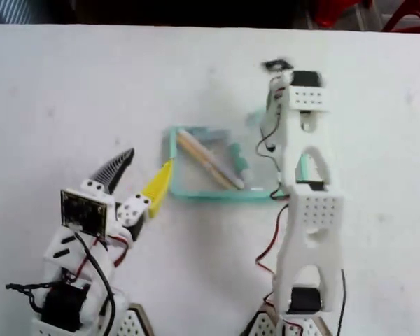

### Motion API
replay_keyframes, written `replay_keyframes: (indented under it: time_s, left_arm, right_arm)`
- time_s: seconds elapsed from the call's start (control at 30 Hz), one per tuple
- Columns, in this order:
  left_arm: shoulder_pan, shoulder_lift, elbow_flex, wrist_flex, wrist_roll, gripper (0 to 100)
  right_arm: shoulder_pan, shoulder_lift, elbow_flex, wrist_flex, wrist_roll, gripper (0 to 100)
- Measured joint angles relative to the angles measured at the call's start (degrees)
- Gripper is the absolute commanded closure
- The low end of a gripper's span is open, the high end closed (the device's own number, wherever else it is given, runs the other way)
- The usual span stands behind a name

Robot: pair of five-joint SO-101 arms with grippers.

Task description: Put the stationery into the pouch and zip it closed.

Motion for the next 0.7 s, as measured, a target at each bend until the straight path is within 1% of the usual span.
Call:
replay_keyframes:
  time_s: [0.07,0.2,0.33,0.43,0.5,0.6,0.63,0.7]
  left_arm:
    - [0.0,0.0,0.0,0.0,0.0,76]
    - [0.0,0.0,0.0,0.0,0.0,76]
    - [-0.1,0.0,1.8,-1.3,0.0,76]
    - [-0.1,0.1,3.6,-3.8,0.0,81]
    - [-0.3,0.1,3.7,-4.4,0.0,86]
    - [-1.8,0.7,2.9,-4.3,-0.1,96]
    - [-2.6,0.9,1.8,-4.0,-0.5,99]
    - [-4.0,0.4,-0.8,-3.0,-2.5,97]
  right_arm:
    - [-1.1,-1.9,-0.4,0.2,0.0,75.3]
    - [-0.5,-5.1,-0.3,0.7,0.0,75.4]
    - [0.2,-14.2,-0.3,0.7,0.0,75.5]
    - [2.5,-22.9,0.9,0.8,0.0,76.3]
    - [3.8,-29.2,3.3,0.8,0.0,82.0]
    - [4.6,-37.8,9.7,0.8,0.0,98.0]
    - [4.8,-40.4,12.0,0.8,0.0,98.7]
    - [5.4,-45.1,16.6,0.8,0.0,94.6]
